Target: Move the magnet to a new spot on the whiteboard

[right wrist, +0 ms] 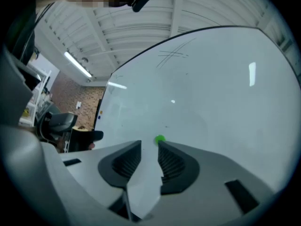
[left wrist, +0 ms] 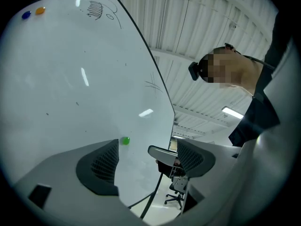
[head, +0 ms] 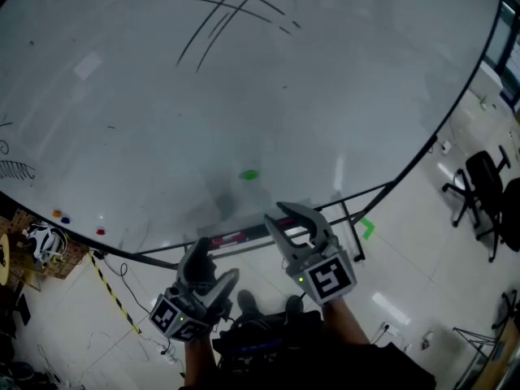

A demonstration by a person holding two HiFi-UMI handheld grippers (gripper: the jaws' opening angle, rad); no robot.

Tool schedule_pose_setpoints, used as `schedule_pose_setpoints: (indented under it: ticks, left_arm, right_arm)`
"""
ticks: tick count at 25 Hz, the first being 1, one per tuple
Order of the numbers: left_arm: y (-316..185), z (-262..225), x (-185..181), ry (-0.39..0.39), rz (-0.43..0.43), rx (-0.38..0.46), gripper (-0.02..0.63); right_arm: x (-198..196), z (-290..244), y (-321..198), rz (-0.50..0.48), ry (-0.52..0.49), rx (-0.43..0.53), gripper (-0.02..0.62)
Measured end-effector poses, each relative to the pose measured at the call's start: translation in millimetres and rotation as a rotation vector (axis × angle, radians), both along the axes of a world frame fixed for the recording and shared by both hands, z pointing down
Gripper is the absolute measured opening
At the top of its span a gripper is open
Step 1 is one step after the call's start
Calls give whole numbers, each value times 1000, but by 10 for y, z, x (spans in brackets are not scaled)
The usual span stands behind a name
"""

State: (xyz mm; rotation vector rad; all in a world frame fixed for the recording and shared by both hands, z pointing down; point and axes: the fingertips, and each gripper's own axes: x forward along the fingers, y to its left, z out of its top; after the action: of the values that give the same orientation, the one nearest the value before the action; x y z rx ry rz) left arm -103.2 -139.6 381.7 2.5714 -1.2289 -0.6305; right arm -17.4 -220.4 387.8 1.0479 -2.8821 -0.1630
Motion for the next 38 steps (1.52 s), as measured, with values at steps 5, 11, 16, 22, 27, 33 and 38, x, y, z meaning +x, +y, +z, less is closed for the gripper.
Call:
schedule_pose_setpoints:
  ticks: [5, 11, 16, 22, 27, 33, 38]
  left_arm:
    - [-160, -25, -258, -45, 34, 38, 383]
    - [-290, 11, -440, -44, 63, 50, 383]
    - [-349, 8, -556, -31, 70, 57, 383]
    - [-382, -13, -636, -38, 68, 67, 383]
    - [-381, -17, -670, -42, 67, 69, 383]
    - [-377, -21, -671, -51, 73, 68, 383]
    - [-364, -28, -660, -48, 73, 62, 383]
  right_arm:
    - [-197, -42, -243, 157, 122, 84, 133]
    - [-333, 16, -408, 227, 192, 101, 149]
    - [-380, 15, -509, 290, 235, 124, 150]
    - [-438, 20, -632, 336, 279, 142, 160]
    - [-471, 26, -715, 394, 335, 197, 163]
    - [-495, 25, -756, 468, 377, 278, 156]
    - [-483, 5, -743, 456, 351, 265, 152]
